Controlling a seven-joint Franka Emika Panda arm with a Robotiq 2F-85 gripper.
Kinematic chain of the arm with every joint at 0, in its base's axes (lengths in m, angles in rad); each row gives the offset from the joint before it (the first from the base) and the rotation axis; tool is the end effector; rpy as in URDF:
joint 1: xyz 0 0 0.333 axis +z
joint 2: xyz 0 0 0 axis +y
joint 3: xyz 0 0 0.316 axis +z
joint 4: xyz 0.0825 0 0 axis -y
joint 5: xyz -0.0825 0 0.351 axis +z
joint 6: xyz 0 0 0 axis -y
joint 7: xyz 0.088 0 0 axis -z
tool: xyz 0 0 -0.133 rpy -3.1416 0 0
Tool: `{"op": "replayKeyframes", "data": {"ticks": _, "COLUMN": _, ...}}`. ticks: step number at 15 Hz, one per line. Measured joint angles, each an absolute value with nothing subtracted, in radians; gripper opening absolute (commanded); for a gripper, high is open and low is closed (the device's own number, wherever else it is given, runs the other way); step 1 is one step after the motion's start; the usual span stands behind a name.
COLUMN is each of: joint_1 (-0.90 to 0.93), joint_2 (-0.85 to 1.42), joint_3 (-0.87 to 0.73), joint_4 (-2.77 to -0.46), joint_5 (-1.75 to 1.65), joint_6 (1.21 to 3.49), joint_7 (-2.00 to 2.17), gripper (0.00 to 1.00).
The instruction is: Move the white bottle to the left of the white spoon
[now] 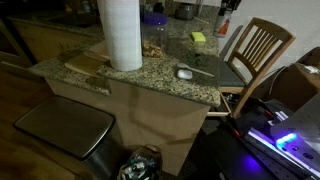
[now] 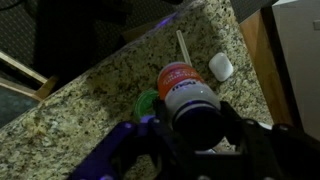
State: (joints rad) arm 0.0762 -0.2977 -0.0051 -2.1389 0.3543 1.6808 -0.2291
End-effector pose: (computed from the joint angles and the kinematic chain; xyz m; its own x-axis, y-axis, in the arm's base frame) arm 0.4101 0.0717 0.5071 0.9656 0.2455 -0.0858 0.1988 -0.9096 -0.3647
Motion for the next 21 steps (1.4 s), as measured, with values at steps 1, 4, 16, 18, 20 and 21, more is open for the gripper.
{"op": "replayKeyframes", "data": {"ticks": 1, "joint_1": 0.078, "joint_2": -0.297, "joint_3": -0.005, "joint_4": -2.139, "joint_5": 0.356, "joint_6": 1.68, "joint_7": -0.233, "gripper": 0.29}}
{"op": "replayKeyframes", "data": {"ticks": 4, "joint_1": 0.117, "joint_2": -0.298, "joint_3": 0.002, "joint_4": -2.14, "joint_5": 0.405, "joint_6": 1.661, "joint_7": -0.323, "gripper": 0.29}}
{"op": "replayKeyframes", "data": {"ticks": 16, "joint_1": 0.268, "joint_2": -0.404, "joint_3": 0.205, "joint_4": -2.215, "joint_5": 0.216, "joint_6": 1.547, "joint_7": -0.404, "gripper": 0.29}}
{"op": "replayKeyframes", "data": {"ticks": 18, "joint_1": 0.279, "joint_2": -0.407, "joint_3": 0.218, "joint_4": -2.241, "joint_5": 0.204, "joint_6": 1.578, "joint_7": -0.392, "gripper": 0.54}}
{"op": "replayKeyframes", "data": {"ticks": 20, "joint_1": 0.281, "joint_2": -0.407, "joint_3": 0.216, "joint_4": -2.239, "joint_5": 0.204, "joint_6": 1.578, "joint_7": -0.391, "gripper": 0.29}}
{"op": "replayKeyframes", "data": {"ticks": 21, "joint_1": 0.281, "joint_2": -0.407, "joint_3": 0.214, "joint_4": -2.239, "joint_5": 0.204, "joint_6": 1.578, "joint_7": -0.391, "gripper": 0.29}}
